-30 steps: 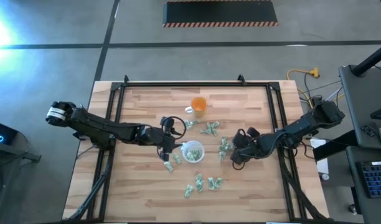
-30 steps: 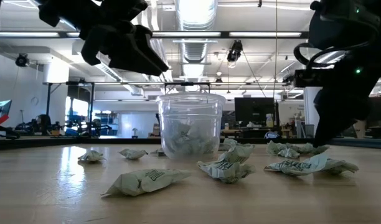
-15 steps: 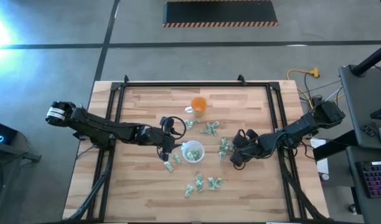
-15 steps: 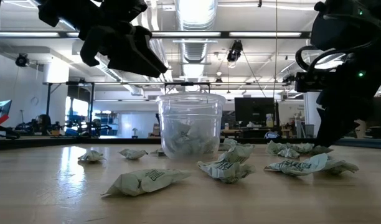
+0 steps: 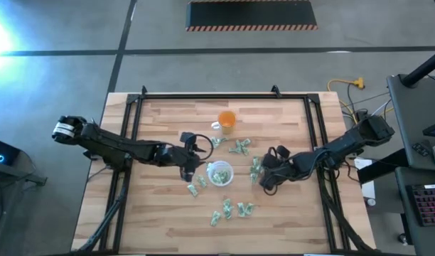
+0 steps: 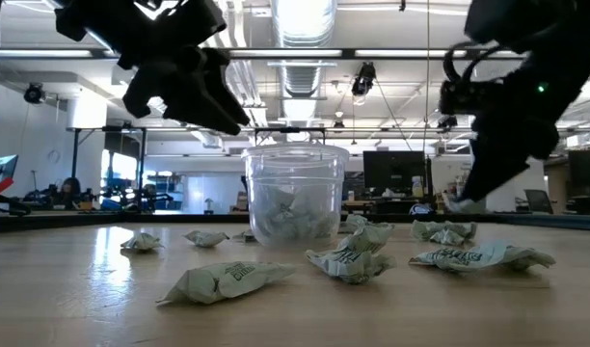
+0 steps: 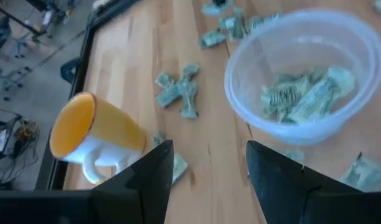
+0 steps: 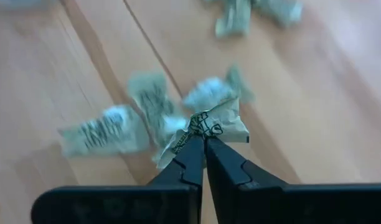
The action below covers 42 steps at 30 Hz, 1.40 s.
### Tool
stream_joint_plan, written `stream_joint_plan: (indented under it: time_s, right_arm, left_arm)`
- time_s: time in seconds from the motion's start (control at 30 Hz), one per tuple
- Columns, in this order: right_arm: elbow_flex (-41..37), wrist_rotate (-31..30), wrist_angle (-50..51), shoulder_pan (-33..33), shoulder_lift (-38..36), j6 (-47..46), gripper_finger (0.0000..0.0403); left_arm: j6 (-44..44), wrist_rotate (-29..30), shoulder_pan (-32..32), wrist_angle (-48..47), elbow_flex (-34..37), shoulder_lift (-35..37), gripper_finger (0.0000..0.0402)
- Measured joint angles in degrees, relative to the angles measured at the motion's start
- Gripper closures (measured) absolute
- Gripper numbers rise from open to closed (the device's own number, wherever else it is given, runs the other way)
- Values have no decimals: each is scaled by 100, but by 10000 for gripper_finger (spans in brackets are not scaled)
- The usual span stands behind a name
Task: Pick and place Stevia / Truvia into bins
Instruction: Put the green stevia packet into the transparent container
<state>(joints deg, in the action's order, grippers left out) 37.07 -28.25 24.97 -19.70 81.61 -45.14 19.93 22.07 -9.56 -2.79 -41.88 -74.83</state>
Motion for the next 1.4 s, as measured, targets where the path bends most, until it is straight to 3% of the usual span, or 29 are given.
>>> stream_joint_plan:
  time_s: [0.2, 0.3, 0.5, 0.6, 0.8, 1.13, 1.4]
  right_arm:
    - [555, -642, -113, 0, -9, 861, 394]
    - [695, -762, -813, 36, -1, 1653, 394]
    - [701, -481, -2594, 71, -1, 3347, 394]
    - [701, -50, -3171, 122, -1, 3845, 394]
    - [701, 714, -3720, 285, 302, 4279, 394]
    - [1052, 907, -3763, 410, 1202, 4612, 394]
    - [1234, 924, -3734, 537, 1317, 4697, 394]
  left_arm:
    - [-10, 47, 0, -166, 19, 0, 216]
    - [-143, 47, 0, -343, 19, 0, 216]
    - [-811, -271, 2, -1085, 26, 0, 217]
    - [-1119, -832, 2, -1241, 37, 0, 217]
    - [-1671, -2206, -20, -1258, 217, -42, 217]
    - [-1981, -2610, -296, -784, 663, -312, 217]
    - [-1895, -2647, -613, 105, 671, -681, 217]
